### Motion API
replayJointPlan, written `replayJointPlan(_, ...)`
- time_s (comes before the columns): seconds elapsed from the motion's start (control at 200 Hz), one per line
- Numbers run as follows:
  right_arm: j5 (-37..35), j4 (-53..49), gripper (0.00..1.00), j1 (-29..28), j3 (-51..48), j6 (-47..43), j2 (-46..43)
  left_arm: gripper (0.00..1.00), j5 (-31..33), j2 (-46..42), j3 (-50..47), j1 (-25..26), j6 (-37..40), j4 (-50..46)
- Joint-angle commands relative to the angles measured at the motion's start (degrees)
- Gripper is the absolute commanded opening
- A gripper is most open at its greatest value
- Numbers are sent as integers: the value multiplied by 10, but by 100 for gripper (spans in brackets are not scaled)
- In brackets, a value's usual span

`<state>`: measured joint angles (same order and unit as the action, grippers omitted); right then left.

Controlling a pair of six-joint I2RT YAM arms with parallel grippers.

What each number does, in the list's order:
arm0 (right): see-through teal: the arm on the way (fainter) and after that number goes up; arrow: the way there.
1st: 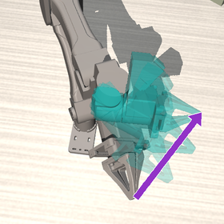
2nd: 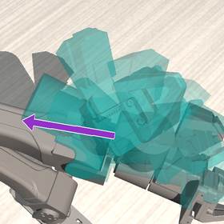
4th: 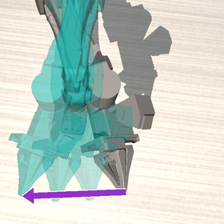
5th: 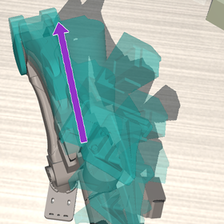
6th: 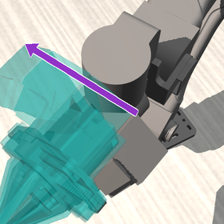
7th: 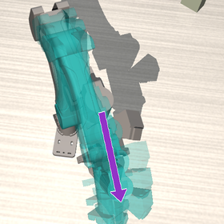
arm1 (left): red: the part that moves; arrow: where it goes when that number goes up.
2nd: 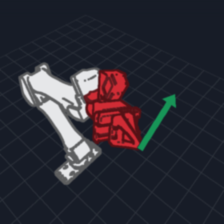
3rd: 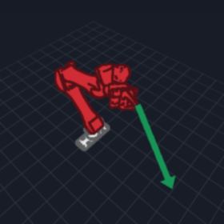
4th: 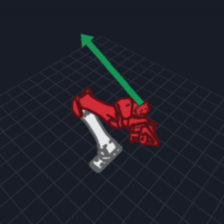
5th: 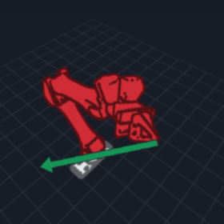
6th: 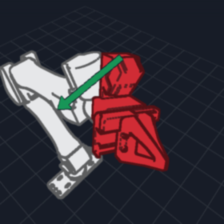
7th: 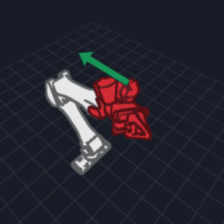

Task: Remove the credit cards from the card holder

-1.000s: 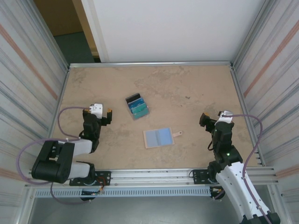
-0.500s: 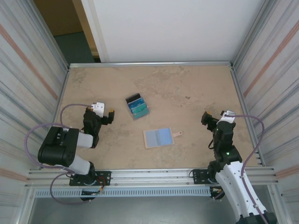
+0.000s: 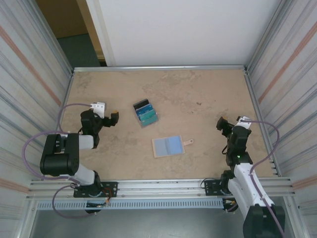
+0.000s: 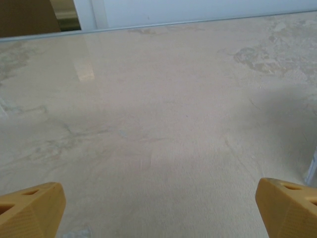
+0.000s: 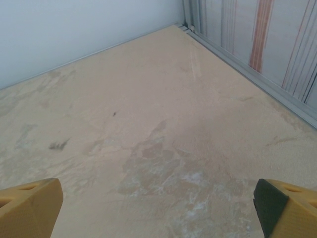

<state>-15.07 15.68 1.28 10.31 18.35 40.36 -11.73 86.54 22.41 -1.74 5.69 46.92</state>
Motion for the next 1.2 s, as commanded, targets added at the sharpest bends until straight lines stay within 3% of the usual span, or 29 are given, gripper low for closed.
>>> replayJointPlan(0.0, 30, 102, 99, 20, 4, -20, 58, 99, 28, 1, 13, 8, -13, -17)
replayJointPlan(0.256, 63, 228, 99, 29, 39, -67, 236, 99, 34, 1, 13, 10, -12, -19)
replayJointPlan(0.596, 120, 351, 99, 39, 47, -83, 371, 99, 39, 2, 13, 11, -12, -19)
replayJointPlan(1.012, 190, 406, 99, 43, 77, -107, 478, 99, 39, 0, 13, 12, -13, -19)
replayJointPlan(1.198, 206, 321, 99, 39, 119, -120, 478, 99, 39, 1, 13, 12, -13, -18)
